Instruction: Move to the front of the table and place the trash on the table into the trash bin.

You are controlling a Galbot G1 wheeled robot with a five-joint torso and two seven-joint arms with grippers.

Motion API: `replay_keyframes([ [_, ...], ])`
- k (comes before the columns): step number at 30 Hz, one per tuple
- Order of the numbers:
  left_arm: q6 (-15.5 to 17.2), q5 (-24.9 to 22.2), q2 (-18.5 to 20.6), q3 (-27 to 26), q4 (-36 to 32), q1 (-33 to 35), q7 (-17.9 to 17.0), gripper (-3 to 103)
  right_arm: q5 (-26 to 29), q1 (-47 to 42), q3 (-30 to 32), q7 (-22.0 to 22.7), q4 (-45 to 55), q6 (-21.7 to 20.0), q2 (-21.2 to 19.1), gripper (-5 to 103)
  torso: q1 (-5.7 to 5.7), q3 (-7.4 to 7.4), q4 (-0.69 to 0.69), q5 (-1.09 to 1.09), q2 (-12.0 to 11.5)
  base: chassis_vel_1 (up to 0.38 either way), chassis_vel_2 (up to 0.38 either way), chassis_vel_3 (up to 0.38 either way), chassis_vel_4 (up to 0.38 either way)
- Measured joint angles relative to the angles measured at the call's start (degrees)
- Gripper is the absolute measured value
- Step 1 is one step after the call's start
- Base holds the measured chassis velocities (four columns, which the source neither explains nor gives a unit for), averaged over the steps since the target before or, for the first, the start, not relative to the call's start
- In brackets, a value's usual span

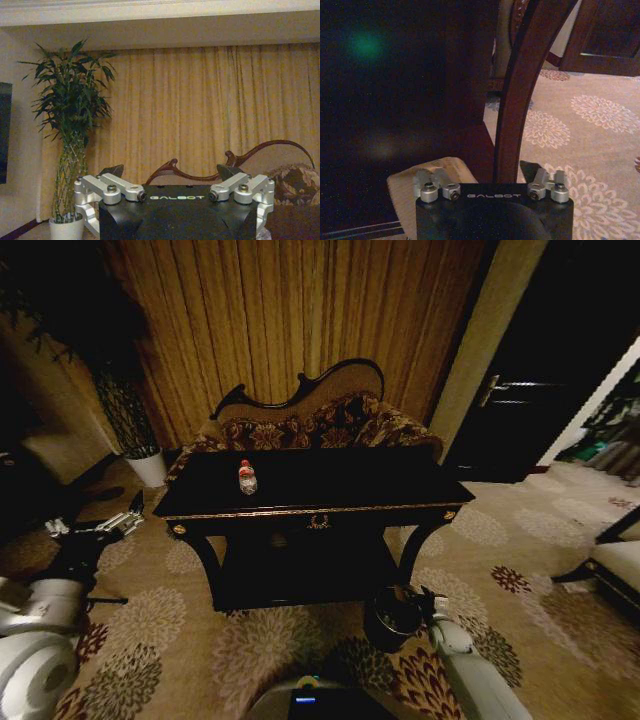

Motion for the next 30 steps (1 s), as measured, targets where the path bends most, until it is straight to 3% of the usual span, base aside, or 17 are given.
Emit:
replay_keyframes([
  [7,-0.06,-0.02,0.01,-0.04,0.0,-0.02,-0.01,100,-0.02,0.13,0.08,0.0,0.04,0.0,-0.06,98,0.0,0.0,0.0,0.0,0.0,0.0,0.0,0.0,0.0],
  [18,-0.1,-0.05,-0.06,-0.05,0.0,-0.05,0.0,100,-1.28,0.08,0.03,-0.19,-0.78,-0.2,-0.36,100,0.0,0.0,0.0,0.0,0.0,0.0,0.0,0.0,0.0],
  [30,-0.98,-0.1,-0.13,-0.72,0.0,0.19,0.01,100,-6.93,2.79,-0.52,-0.36,-2.13,-4.81,-0.73,100,0.0,0.0,0.0,0.0,0.0,0.0,0.0,0.0,0.0],
])
